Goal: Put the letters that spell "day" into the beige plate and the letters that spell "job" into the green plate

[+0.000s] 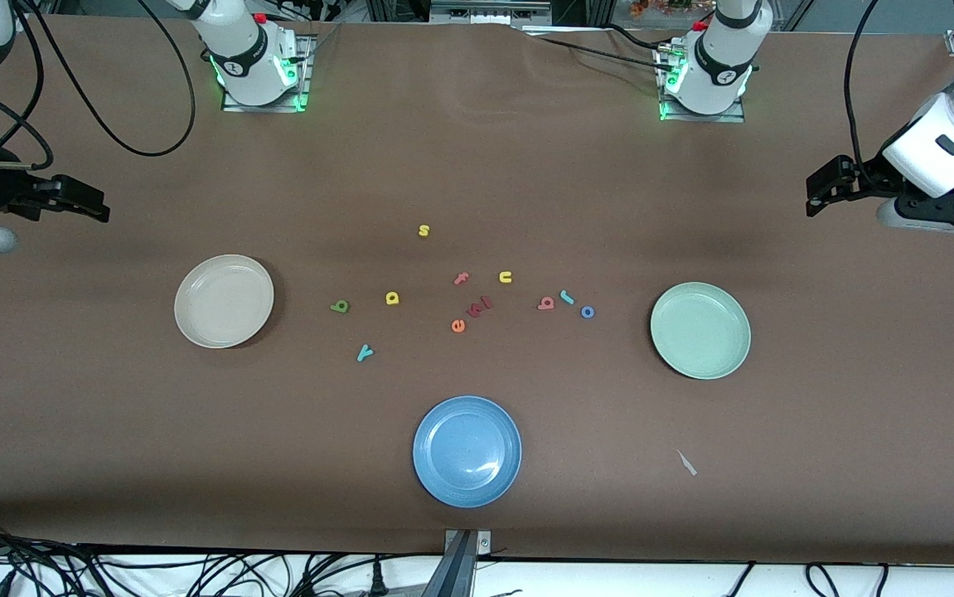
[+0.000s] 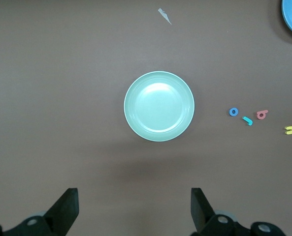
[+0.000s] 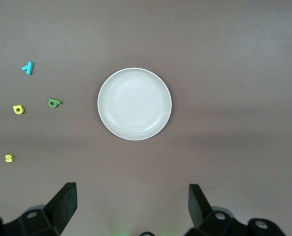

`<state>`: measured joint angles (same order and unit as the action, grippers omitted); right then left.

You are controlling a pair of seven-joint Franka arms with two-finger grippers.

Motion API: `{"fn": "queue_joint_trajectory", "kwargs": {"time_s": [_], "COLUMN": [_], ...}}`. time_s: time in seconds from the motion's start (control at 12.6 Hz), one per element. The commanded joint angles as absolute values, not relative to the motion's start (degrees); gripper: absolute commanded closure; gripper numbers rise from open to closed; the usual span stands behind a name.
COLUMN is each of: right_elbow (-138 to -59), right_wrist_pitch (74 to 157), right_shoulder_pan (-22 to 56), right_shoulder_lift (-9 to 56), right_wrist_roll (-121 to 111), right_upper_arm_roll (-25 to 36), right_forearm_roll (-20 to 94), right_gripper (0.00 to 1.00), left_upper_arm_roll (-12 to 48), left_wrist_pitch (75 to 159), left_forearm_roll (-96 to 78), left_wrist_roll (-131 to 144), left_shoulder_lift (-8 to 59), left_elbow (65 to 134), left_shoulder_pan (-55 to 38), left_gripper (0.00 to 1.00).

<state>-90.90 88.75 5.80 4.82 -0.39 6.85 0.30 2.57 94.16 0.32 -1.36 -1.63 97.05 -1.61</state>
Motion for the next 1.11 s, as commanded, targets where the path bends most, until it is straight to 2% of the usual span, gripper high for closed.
{"fn": "queue_joint_trajectory", "kwargs": {"time_s": [0.0,0.48,1.03], "right_elbow": [-90.26,-90.26,-90.88], "right_wrist_pitch": [88.51,88.86,93.42], "right_shoulder_pan": [5.45,5.45,5.45], "right_shoulder_lift": [4.92,4.92,4.92], "right_wrist_roll": [-1.05,-1.05,-1.05], "right_upper_arm_roll": [6.77,6.86,6.77], "right_forearm_roll": [0.09,-0.26,-0.79], "right_gripper": [0.0,0.0,0.0], "left_upper_arm_roll": [2.72,2.72,2.72], "left_wrist_pitch": [92.81,92.9,92.9], "left_forearm_roll": [-0.79,-0.88,-0.88], "left_wrist_roll": [-1.76,-1.67,-1.67], "left_shoulder_lift": [-0.7,-0.7,-0.7], "left_elbow": [95.1,95.1,95.1], "left_shoulder_pan": [-1.32,-1.41,-1.41], "left_gripper": [0.0,0.0,0.0]}}
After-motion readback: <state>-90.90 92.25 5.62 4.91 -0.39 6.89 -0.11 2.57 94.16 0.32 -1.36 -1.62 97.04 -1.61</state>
